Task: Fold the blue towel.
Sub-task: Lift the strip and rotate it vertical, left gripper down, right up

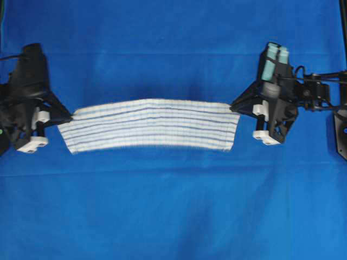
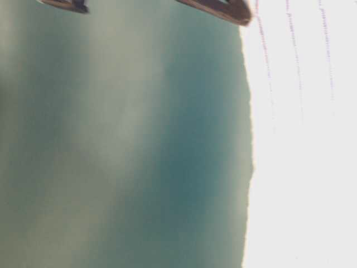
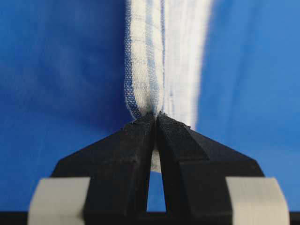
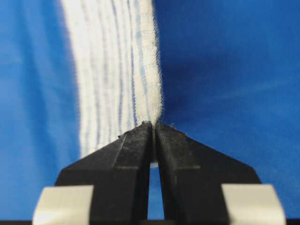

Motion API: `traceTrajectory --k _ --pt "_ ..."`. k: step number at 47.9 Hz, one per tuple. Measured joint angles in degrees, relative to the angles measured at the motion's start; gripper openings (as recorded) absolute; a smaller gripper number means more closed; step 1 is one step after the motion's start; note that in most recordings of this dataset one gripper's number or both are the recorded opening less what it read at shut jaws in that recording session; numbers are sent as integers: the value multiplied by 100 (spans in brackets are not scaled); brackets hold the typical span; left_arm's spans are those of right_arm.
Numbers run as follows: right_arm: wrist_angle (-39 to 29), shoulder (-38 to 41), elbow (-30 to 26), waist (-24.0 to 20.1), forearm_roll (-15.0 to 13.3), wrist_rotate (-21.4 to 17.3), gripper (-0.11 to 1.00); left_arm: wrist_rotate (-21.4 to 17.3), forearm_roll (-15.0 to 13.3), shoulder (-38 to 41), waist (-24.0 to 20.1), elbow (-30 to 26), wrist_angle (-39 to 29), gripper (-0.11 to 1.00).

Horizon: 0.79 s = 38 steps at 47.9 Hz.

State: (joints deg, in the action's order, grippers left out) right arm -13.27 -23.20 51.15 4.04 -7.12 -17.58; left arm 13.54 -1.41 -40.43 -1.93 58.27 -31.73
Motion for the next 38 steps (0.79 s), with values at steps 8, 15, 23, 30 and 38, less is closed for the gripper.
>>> traceTrajectory --k 8,15,23,30,38 --pt "-18 -167 0 -18 -88 0 5 0 0 -114 9 26 -44 1" --pt "-18 -167 0 -18 -167 0 5 9 0 -62 26 26 -9 1" --pt "44 -149 0 193 -237 0 5 141 0 62 211 26 246 1" --pt "114 -53 -62 624 -396 0 5 308 0 308 545 -26 756 1" --pt "123 193 -264 1230 -624 0 5 308 0 747 932 -202 1441 1"
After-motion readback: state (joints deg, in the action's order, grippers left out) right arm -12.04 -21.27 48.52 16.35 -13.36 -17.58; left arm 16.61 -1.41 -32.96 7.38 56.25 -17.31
